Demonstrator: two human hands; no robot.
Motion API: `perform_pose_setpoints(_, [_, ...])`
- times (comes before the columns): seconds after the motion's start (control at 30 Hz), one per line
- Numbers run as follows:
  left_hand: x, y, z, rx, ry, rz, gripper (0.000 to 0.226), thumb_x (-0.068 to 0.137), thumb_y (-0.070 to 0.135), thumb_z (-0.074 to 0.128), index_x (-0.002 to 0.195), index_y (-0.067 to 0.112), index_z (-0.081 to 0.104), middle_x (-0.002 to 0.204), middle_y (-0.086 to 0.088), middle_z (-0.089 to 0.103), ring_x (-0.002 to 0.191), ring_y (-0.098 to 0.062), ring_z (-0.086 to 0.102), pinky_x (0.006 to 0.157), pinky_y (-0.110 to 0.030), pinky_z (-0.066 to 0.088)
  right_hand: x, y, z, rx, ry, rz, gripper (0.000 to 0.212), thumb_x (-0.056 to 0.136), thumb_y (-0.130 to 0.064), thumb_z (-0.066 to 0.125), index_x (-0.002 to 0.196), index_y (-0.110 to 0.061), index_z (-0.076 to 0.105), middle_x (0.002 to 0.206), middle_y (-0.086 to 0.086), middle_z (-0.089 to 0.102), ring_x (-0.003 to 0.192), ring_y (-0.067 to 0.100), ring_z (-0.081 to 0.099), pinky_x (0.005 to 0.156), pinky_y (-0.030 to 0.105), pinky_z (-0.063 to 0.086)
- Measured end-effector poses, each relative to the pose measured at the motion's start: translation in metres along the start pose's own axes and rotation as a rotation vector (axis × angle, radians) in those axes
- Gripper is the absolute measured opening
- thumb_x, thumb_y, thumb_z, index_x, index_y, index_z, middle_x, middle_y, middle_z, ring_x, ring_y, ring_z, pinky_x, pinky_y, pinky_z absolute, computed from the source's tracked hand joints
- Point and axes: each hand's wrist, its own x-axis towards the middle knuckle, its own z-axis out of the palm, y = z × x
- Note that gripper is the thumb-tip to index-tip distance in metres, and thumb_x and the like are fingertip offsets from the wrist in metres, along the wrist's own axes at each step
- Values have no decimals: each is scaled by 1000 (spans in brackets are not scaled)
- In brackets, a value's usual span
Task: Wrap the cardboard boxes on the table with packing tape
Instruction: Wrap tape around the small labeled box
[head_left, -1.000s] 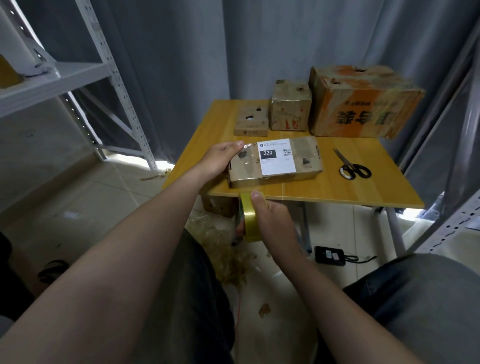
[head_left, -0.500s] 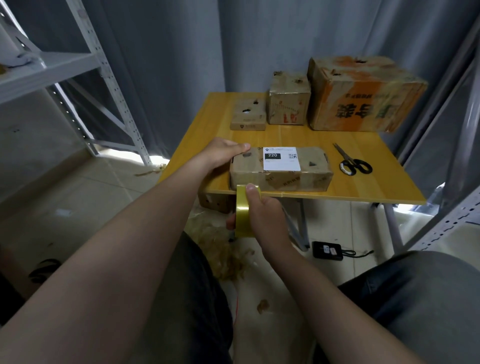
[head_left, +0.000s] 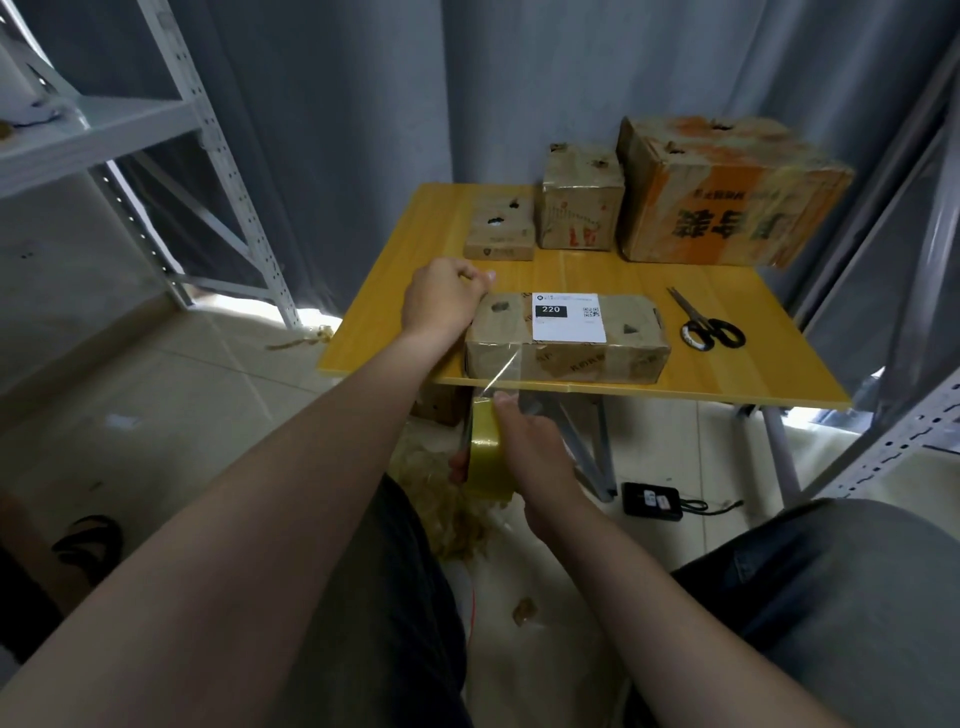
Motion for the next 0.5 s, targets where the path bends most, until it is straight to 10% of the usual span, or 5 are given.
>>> perform_pose_setpoints(0.17, [-29, 8, -29, -9, 104, -153, 23, 103, 46, 48, 93, 29, 60, 89, 8, 64, 94, -28, 63, 76, -37, 43, -1, -1, -6, 32, -2, 59, 44, 104, -51, 48, 119, -10, 57, 110, 24, 74, 104, 43, 70, 102, 57, 52])
perform_pose_setpoints(0.5, [-139, -1, -22, -363, -464, -524, 26, 104, 57, 51, 112, 37, 64, 113, -11, 69, 97, -26, 69, 76, -38, 57, -3, -14, -12, -106, -12, 100, 62, 100, -57, 53, 133, -6, 59, 123, 15, 64, 112, 34, 63, 105, 54, 50])
